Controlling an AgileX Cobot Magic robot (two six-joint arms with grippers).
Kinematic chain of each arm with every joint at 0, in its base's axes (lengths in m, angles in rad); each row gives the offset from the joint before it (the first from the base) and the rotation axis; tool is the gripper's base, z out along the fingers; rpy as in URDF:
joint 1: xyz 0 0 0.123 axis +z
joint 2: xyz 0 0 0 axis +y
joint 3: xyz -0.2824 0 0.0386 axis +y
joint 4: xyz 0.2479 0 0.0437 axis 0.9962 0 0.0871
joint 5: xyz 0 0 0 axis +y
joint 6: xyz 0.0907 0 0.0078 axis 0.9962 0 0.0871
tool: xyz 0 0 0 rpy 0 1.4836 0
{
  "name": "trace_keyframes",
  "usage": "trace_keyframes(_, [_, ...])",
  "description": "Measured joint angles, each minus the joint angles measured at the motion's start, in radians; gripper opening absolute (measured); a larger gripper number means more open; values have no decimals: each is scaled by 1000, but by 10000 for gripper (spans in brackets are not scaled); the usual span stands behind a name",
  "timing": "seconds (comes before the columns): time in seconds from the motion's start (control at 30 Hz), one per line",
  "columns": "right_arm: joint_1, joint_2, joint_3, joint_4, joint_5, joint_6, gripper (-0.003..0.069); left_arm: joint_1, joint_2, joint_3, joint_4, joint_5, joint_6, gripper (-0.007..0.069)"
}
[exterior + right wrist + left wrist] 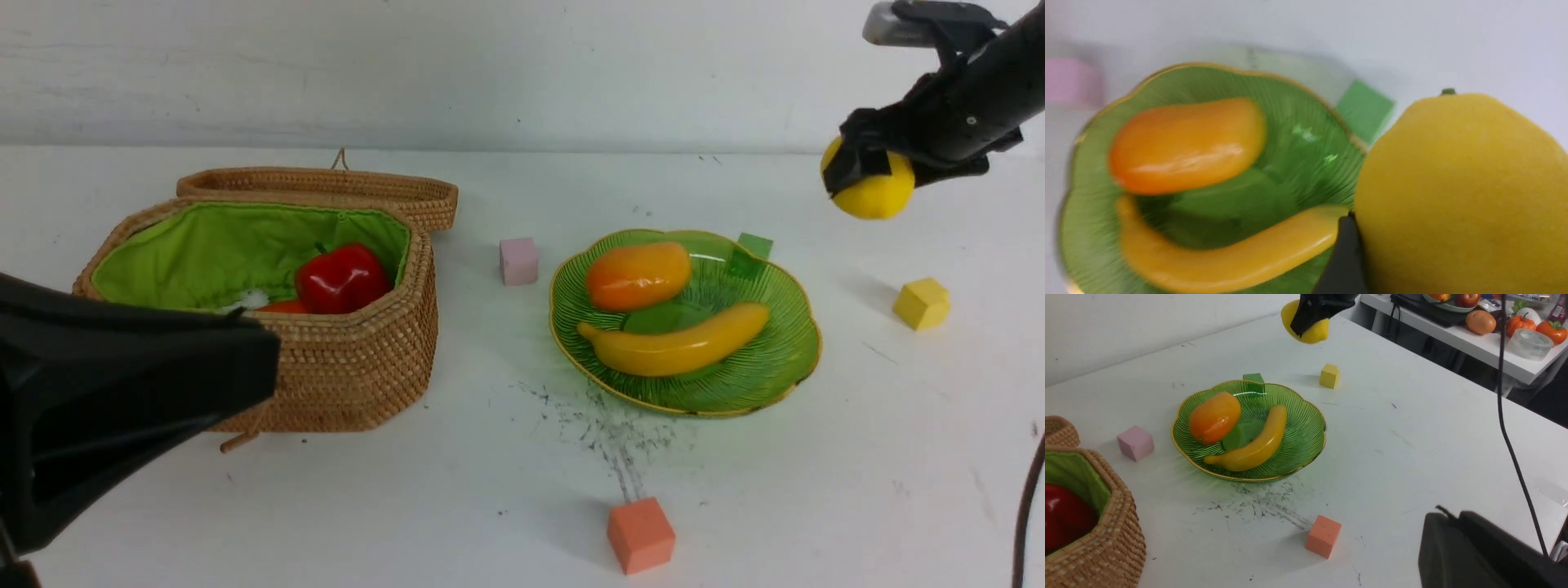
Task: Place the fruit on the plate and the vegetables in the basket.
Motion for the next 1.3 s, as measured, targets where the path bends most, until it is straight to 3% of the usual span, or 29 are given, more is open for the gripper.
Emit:
trace_keyframes(0.3, [161, 108, 4, -50, 106, 67, 586, 0, -2, 0, 0, 47, 4, 29])
trace_keyframes(0.5, [180, 129, 10, -66, 54, 80, 676, 0, -2, 0, 0, 77, 40, 29])
trace_keyframes(0.83, [180, 87, -4, -66, 64, 131, 633, 0, -2, 0, -7, 85, 48, 29])
trace_keyframes(0.97, [180, 30, -35, -66, 152, 148, 539, 0, -3, 0, -3, 85, 49, 28])
trace_keyframes(1.0, [180, -14, -40, -70, 169, 154, 437, 0, -6, 0, 0, 84, 49, 22])
trace_keyframes(1.07, [180, -59, -37, -74, 176, 165, 351, 0, -21, 0, 0, 84, 49, 1])
trace_keyframes(1.2, [180, -234, 44, -84, 179, 210, 97, 0, -114, 34, 0, 69, 39, -13])
trace_keyframes(1.23, [180, -244, 52, -84, 179, 211, 86, 0, -120, 34, 0, 67, 38, -13])
trace_keyframes(1.27, [180, -321, 115, -90, 180, 222, 16, 0, -174, 72, -1, 49, 23, -13])
trace_keyframes(1.3, [180, -380, 171, -92, 181, 226, -2, 0, -214, 104, -1, 31, 12, -13])
